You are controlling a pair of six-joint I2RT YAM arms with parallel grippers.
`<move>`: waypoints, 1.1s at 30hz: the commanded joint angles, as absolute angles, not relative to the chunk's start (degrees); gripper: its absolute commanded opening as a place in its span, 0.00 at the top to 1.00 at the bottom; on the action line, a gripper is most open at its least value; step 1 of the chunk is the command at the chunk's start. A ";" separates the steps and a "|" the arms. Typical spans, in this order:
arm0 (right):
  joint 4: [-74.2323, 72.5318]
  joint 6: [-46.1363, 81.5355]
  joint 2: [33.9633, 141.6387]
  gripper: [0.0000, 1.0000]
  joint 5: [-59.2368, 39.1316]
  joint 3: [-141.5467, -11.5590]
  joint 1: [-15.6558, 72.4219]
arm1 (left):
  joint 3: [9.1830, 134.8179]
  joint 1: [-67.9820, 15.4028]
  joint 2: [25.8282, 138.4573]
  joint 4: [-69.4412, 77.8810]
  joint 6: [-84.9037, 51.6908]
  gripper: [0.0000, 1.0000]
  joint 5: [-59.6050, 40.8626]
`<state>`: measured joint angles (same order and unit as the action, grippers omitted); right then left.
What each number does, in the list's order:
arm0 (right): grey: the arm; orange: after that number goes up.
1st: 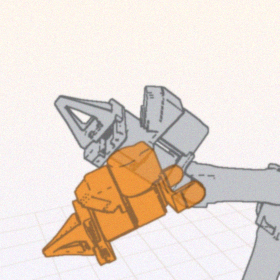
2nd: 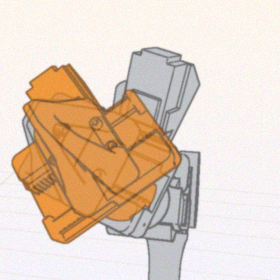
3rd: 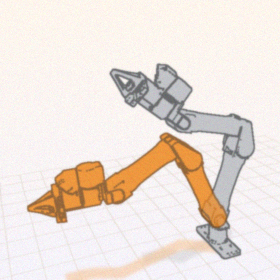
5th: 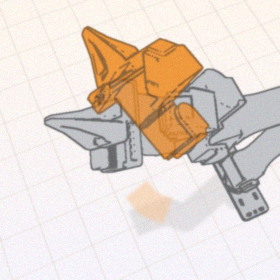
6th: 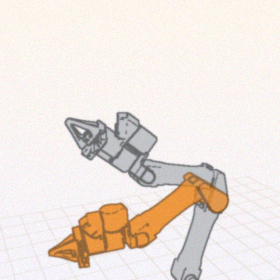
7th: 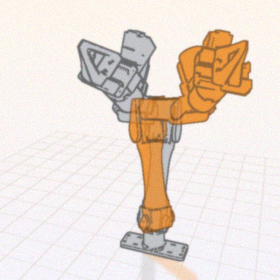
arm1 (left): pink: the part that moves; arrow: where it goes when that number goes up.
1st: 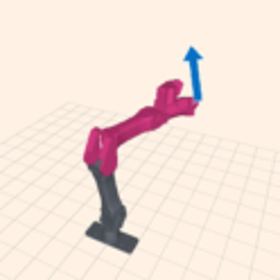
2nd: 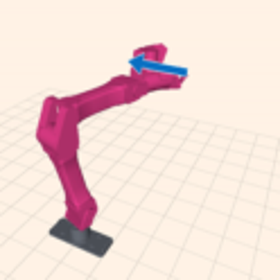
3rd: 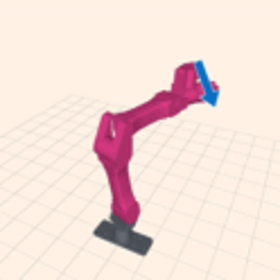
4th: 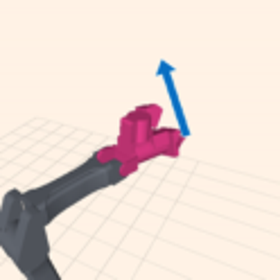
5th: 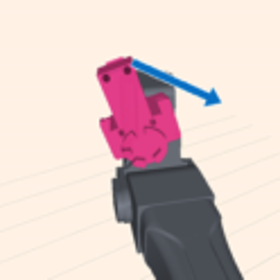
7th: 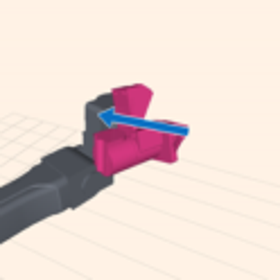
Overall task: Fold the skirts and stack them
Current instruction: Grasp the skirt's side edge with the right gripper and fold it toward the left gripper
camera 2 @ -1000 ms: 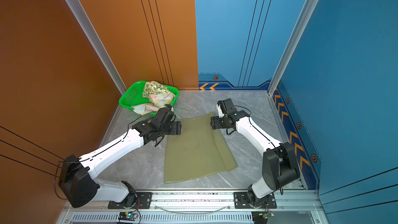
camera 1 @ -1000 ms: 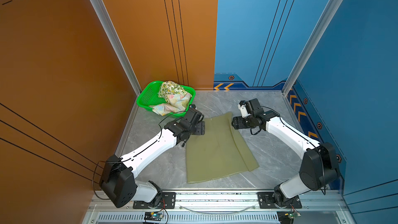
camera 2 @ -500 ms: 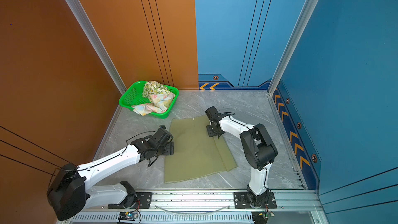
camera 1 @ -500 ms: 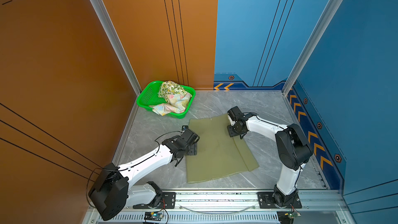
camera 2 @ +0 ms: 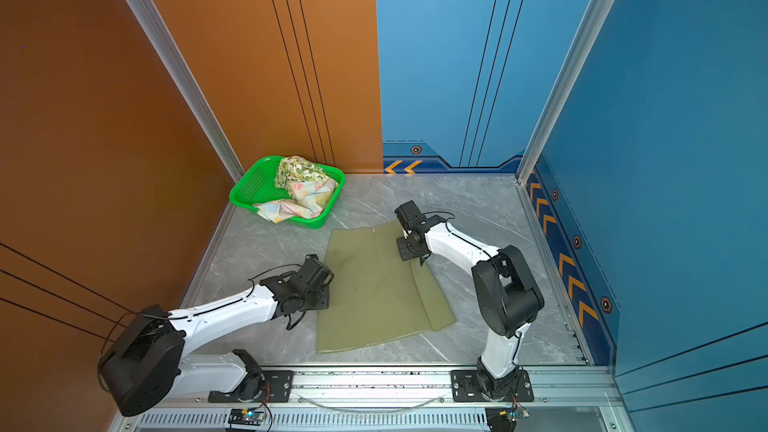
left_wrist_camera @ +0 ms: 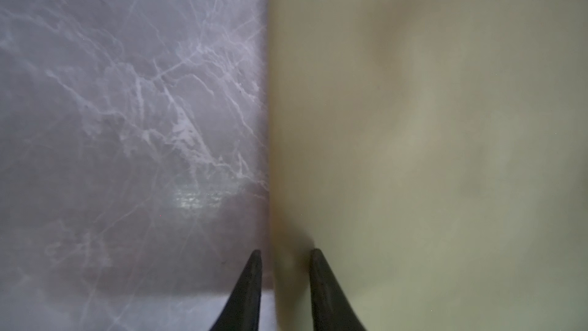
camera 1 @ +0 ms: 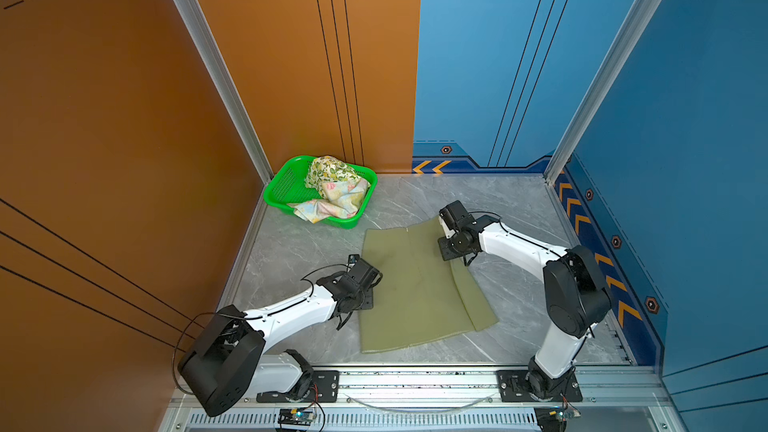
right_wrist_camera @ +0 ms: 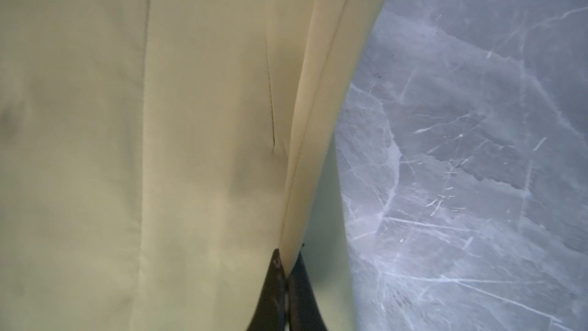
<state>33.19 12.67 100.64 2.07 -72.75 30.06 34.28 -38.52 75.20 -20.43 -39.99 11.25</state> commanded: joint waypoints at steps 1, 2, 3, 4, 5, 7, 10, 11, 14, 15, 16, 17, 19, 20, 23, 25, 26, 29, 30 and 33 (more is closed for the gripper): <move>36.09 14.76 96.60 1.00 -0.95 -74.98 30.36 | 33.06 -37.85 76.65 -17.31 -39.66 0.83 8.76; 36.49 15.29 95.97 1.00 -1.66 -75.19 30.39 | 32.91 -37.68 76.79 -16.94 -39.56 0.86 8.51; 36.85 16.17 95.34 1.00 -2.47 -75.46 30.61 | 32.79 -37.53 76.92 -16.60 -39.46 0.88 8.24; 37.15 17.17 94.87 1.00 -3.41 -75.86 30.91 | 32.58 -37.23 76.99 -16.28 -39.38 0.91 7.84; 37.38 18.11 94.54 1.00 -4.12 -76.28 31.34 | 32.30 -37.14 76.97 -15.82 -39.38 0.92 7.50; 38.00 20.48 94.44 1.00 -5.84 -77.68 32.71 | 31.71 -36.63 77.16 -14.97 -39.29 0.97 6.63; 38.23 23.05 95.02 1.00 -8.66 -80.43 35.29 | 30.97 -36.32 77.02 -13.95 -39.12 1.00 5.90; 38.18 23.80 95.41 1.00 -9.26 -81.42 36.26 | 30.84 -36.30 76.87 -13.74 -39.11 1.00 5.74; 38.23 26.51 97.73 1.00 -10.95 -85.60 39.38 | 30.08 -36.08 76.12 -13.05 -39.00 1.00 5.20; 38.23 27.40 98.91 1.00 -11.60 -87.18 39.81 | 29.65 -35.97 75.74 -12.79 -38.94 1.00 5.10; 38.02 28.25 100.31 1.00 -12.20 -89.00 42.17 | 29.28 -35.83 75.23 -12.50 -38.94 1.00 4.94; 37.95 28.81 101.51 1.00 -12.78 -90.58 43.06 | 28.91 -35.72 74.92 -12.31 -39.00 1.00 4.83; 37.52 30.25 104.80 1.00 -13.60 -94.10 44.68 | 28.17 -35.60 73.87 -11.97 -39.02 1.00 4.67; 37.11 30.94 106.07 1.00 -13.93 -95.22 45.26 | 27.76 -35.52 73.29 -11.89 -39.16 1.00 4.66; 36.95 31.80 110.69 1.00 -14.98 -98.48 45.98 | 26.69 -35.16 71.53 -11.65 -39.24 1.00 4.49; 37.14 31.45 112.09 0.68 -15.30 -98.71 45.89 | 26.14 -34.94 70.31 -11.84 -39.20 1.00 4.35; 37.55 31.17 112.08 0.50 -14.10 -98.33 45.92 | 25.95 -34.90 69.80 -12.03 -39.20 1.00 4.39; 37.79 30.51 109.50 0.19 -10.79 -95.32 45.13 | 25.24 -34.81 68.02 -12.80 -39.27 1.00 4.48; 37.79 30.25 108.12 0.16 -9.56 -94.13 44.60 | 25.01 -34.82 67.55 -13.02 -39.29 1.00 4.48; 37.79 29.61 103.77 0.14 -6.55 -89.94 42.33 | 24.92 -35.20 66.80 -13.27 -39.33 1.00 4.48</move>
